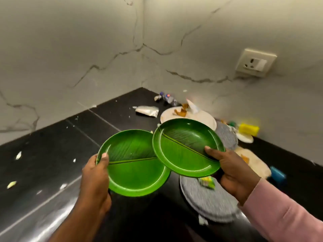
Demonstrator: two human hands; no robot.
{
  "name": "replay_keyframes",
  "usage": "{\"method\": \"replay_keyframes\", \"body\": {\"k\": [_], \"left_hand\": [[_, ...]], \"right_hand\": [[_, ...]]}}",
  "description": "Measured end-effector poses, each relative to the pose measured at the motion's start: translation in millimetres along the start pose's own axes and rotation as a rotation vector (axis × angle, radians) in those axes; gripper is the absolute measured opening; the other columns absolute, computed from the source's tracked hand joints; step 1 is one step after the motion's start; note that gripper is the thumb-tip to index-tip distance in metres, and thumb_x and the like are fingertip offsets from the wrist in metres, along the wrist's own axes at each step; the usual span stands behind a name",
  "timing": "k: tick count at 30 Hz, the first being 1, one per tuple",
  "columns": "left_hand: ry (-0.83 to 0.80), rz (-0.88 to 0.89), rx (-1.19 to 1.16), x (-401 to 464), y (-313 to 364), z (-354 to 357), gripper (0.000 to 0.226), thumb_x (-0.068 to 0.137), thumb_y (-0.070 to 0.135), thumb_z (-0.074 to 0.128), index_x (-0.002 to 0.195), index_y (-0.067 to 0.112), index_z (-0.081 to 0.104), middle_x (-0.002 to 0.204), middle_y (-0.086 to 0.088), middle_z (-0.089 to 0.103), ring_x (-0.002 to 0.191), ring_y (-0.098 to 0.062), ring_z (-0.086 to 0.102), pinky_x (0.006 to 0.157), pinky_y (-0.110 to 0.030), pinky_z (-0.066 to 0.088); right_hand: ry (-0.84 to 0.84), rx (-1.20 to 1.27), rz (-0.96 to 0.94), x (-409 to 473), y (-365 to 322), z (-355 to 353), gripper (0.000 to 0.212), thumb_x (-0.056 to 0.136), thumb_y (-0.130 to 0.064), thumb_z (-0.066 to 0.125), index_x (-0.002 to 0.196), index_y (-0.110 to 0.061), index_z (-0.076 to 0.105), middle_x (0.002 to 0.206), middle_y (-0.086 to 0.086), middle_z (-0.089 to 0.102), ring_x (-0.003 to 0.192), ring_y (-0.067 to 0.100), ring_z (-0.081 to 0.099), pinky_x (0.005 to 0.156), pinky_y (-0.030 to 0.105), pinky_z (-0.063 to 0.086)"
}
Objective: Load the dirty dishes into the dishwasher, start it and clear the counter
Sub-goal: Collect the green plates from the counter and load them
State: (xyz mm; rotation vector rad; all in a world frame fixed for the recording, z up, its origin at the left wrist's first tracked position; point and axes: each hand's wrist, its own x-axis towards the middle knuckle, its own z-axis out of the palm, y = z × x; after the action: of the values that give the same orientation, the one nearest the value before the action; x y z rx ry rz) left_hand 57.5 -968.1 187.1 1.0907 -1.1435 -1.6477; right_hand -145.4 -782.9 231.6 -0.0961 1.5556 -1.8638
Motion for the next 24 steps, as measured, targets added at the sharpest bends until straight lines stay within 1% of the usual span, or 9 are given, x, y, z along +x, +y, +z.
{"method": "replay_keyframes", "body": {"k": [4,8,10,13,14,16,18,21,24], "left_hand": [[-0.086,-0.057,0.025,-73,-11,-8,0.018,0.102,0.013,0.044,0.105,0.015,0.062,0.097,-0.006,0.067,0.088,-0.024,0.065,0.075,-0.036,0.052],[-0.189,-0.075,0.101,-125,-22,-10,0.019,0.102,0.015,0.045,0.112,0.012,0.061,0.105,-0.012,0.067,0.098,-0.027,0.064,0.09,-0.043,0.051],[-0.234,-0.067,0.134,-148,-34,-13,0.019,0.101,0.018,0.048,0.112,0.015,0.062,0.111,-0.011,0.067,0.107,-0.025,0.062,0.095,-0.039,0.049],[-0.309,-0.097,0.205,-197,-55,-13,0.033,0.094,0.037,0.057,0.115,0.012,0.062,0.112,-0.007,0.069,0.102,-0.017,0.065,0.088,-0.026,0.052],[-0.343,-0.108,0.228,-214,-63,-13,0.036,0.091,0.04,0.06,0.112,0.012,0.062,0.107,-0.004,0.072,0.093,-0.009,0.068,0.081,-0.023,0.055],[-0.396,-0.129,0.287,-243,-73,-19,0.017,0.095,0.023,0.055,0.103,0.01,0.063,0.085,-0.001,0.074,0.059,0.002,0.067,0.055,-0.012,0.053],[-0.508,-0.115,0.396,-285,-95,-19,0.016,0.097,0.012,0.05,0.101,0.004,0.063,0.068,0.002,0.071,0.048,0.001,0.062,0.046,-0.011,0.049],[-0.646,-0.18,0.472,-353,-130,-29,0.017,0.097,0.018,0.051,0.099,0.009,0.065,0.089,-0.022,0.069,0.069,-0.021,0.067,0.065,-0.028,0.055],[-0.703,-0.204,0.571,-424,-163,-36,0.015,0.091,0.026,0.056,0.093,0.013,0.065,0.098,-0.023,0.067,0.085,-0.025,0.067,0.066,-0.019,0.052]], "right_hand": [[0.064,0.029,-0.021,-76,27,-40,0.023,0.091,-0.001,0.055,0.113,-0.002,0.062,0.095,0.017,0.073,0.078,0.03,0.072,0.069,0.046,0.059],[0.142,0.055,-0.053,-138,46,-87,0.028,0.09,-0.002,0.056,0.117,-0.002,0.061,0.104,0.021,0.071,0.086,0.033,0.07,0.07,0.043,0.06],[0.161,0.064,-0.079,-171,56,-112,0.028,0.09,-0.002,0.056,0.117,-0.002,0.061,0.103,0.02,0.071,0.088,0.033,0.07,0.069,0.039,0.06],[0.219,0.08,-0.116,-224,81,-153,0.024,0.089,0.0,0.054,0.112,0.0,0.063,0.103,0.021,0.071,0.091,0.034,0.069,0.077,0.041,0.059],[0.248,0.073,-0.121,-243,92,-167,0.025,0.089,0.001,0.055,0.112,0.0,0.064,0.103,0.021,0.071,0.095,0.036,0.068,0.083,0.045,0.057],[0.289,0.054,-0.12,-275,115,-190,0.026,0.088,-0.001,0.057,0.113,0.0,0.064,0.104,0.02,0.071,0.1,0.038,0.066,0.092,0.05,0.052],[0.379,0.044,-0.111,-317,140,-224,0.025,0.087,-0.001,0.059,0.112,-0.001,0.064,0.102,0.018,0.072,0.098,0.036,0.067,0.092,0.05,0.051],[0.51,0.034,-0.064,-380,186,-273,0.021,0.087,0.002,0.06,0.107,-0.004,0.066,0.096,0.015,0.073,0.092,0.032,0.07,0.086,0.046,0.055],[0.643,-0.007,0.006,-443,232,-319,0.019,0.082,-0.007,0.071,0.101,-0.007,0.068,0.091,0.012,0.075,0.088,0.029,0.071,0.086,0.049,0.054]]}}
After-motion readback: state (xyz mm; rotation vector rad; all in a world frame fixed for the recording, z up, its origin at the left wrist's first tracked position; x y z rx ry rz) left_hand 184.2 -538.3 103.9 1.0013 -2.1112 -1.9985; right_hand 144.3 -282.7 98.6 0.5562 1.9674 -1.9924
